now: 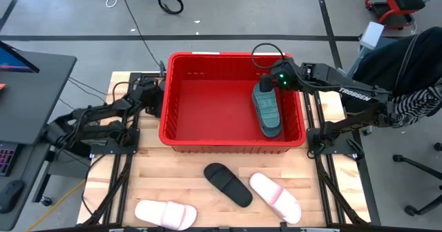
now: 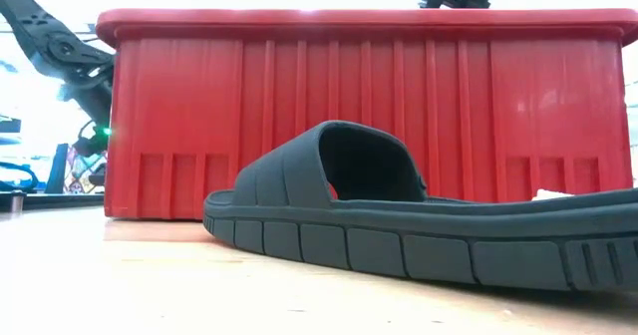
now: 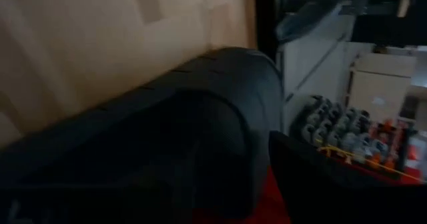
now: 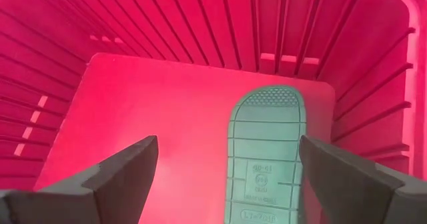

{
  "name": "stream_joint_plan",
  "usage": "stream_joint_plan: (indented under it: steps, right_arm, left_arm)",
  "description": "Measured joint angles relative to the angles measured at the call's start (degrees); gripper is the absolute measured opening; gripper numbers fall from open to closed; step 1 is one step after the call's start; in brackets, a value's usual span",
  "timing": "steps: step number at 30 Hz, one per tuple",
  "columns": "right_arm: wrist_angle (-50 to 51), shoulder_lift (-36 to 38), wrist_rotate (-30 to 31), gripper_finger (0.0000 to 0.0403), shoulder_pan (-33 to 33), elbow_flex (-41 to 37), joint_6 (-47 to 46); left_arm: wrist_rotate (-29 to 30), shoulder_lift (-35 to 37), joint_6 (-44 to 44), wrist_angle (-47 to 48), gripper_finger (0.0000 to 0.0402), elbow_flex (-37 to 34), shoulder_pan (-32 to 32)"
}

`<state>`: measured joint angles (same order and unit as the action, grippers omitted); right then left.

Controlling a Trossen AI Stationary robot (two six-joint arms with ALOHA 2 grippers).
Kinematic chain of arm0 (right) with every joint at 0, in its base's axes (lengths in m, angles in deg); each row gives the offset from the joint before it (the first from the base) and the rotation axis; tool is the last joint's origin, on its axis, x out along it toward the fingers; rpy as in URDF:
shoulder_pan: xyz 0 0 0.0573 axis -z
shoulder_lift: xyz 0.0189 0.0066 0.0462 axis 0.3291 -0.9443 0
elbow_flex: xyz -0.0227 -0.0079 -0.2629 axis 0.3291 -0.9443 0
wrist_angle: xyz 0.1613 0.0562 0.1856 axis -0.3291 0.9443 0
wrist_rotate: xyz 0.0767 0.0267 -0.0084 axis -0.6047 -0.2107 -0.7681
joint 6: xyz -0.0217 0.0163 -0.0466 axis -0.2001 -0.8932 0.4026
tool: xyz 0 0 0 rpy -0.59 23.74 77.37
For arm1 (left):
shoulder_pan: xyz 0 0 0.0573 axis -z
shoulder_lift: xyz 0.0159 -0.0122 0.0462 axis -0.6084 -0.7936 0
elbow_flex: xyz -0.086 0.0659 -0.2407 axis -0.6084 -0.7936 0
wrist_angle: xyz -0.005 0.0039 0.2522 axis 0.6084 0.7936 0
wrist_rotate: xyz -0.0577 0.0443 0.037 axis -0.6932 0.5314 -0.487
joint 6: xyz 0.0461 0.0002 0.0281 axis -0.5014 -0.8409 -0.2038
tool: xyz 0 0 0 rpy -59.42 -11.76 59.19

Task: Pick and place slides into bin
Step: Put the top black slides into the red bin

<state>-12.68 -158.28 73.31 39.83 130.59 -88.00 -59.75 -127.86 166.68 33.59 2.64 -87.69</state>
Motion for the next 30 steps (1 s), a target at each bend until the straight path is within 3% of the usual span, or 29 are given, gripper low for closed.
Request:
stream_joint_plan:
  steps: [9,14,19,25,30]
  right_arm:
    - [0.01,0.00,0.27,0.0368,-0.06,0.00,-0.07]
    - [0.04,0.00,-0.09,0.0368,-0.68,0.00,-0.09]
    - [0.03,-0.02,-0.17,0.0368,-1.88,0.00,-0.08]
    - [0.03,-0.02,-0.53,0.0368,-2.10,0.00,0.52]
    - [0.04,-0.02,-0.61,0.0368,-2.01,0.00,2.06]
  left_arm:
    - [0.22,-8.92,0.01,-5.71,0.0153,4.93,0.00]
    - [1.03,-10.79,0.00,-5.48,0.0095,6.20,0.00]
    - [4.00,-10.62,-0.37,-5.69,0.0014,6.22,0.00]
    - [4.56,-7.99,-1.15,-5.12,0.0024,6.22,1.19]
    - [12.02,-0.17,-4.30,-5.06,0.0012,6.22,4.65]
